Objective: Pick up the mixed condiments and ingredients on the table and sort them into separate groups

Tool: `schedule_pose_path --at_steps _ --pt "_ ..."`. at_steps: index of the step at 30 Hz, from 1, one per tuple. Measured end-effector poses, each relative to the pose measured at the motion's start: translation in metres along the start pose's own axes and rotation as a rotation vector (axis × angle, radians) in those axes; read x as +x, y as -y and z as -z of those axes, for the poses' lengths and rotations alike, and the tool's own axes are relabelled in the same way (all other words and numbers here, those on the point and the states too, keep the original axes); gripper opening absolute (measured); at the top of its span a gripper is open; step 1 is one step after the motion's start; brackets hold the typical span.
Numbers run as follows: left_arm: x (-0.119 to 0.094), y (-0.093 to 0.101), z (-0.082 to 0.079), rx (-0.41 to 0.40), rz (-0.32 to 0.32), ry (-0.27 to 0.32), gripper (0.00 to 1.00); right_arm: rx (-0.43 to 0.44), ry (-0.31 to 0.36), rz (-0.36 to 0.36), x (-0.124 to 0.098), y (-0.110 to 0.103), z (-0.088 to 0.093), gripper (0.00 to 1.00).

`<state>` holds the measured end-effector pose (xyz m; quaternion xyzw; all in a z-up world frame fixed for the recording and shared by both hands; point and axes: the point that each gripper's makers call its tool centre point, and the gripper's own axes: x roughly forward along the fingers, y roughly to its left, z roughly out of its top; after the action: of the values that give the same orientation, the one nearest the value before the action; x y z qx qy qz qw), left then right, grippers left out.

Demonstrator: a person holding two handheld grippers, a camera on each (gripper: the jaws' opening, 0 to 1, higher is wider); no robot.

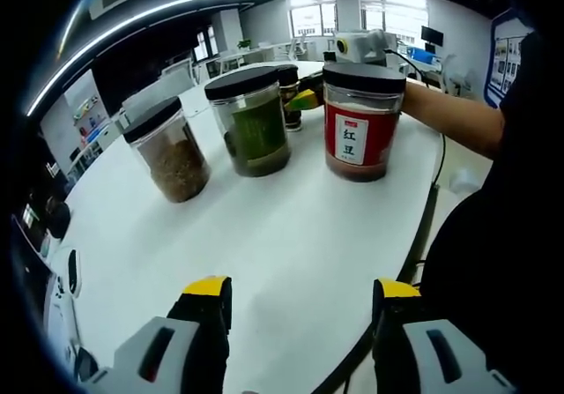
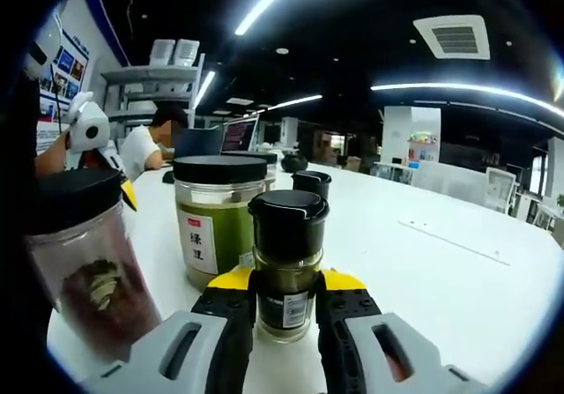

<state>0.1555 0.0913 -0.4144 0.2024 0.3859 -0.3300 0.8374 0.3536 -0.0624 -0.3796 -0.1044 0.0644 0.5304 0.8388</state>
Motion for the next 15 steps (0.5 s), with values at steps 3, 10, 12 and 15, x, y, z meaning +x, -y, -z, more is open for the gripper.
schedule_pose_path --at_steps 3,10,12,15 --pt "0.0 0.001 -0.001 0.003 0.002 0.002 0.65 0.017 -0.002 -0.001 -0.001 0.0 0.0 0.27" --pt "0.003 0.001 0.0 0.002 0.006 -0.003 0.65 0.031 0.004 -0.005 -0.003 -0.001 0.0 0.27" --pt "0.003 0.001 0.0 0.004 0.006 -0.003 0.65 0.038 0.01 0.01 -0.006 0.003 -0.003 0.27" --pt "0.003 0.0 -0.001 0.002 0.006 0.0 0.65 0.051 0.013 0.033 -0.009 0.01 -0.003 0.27"
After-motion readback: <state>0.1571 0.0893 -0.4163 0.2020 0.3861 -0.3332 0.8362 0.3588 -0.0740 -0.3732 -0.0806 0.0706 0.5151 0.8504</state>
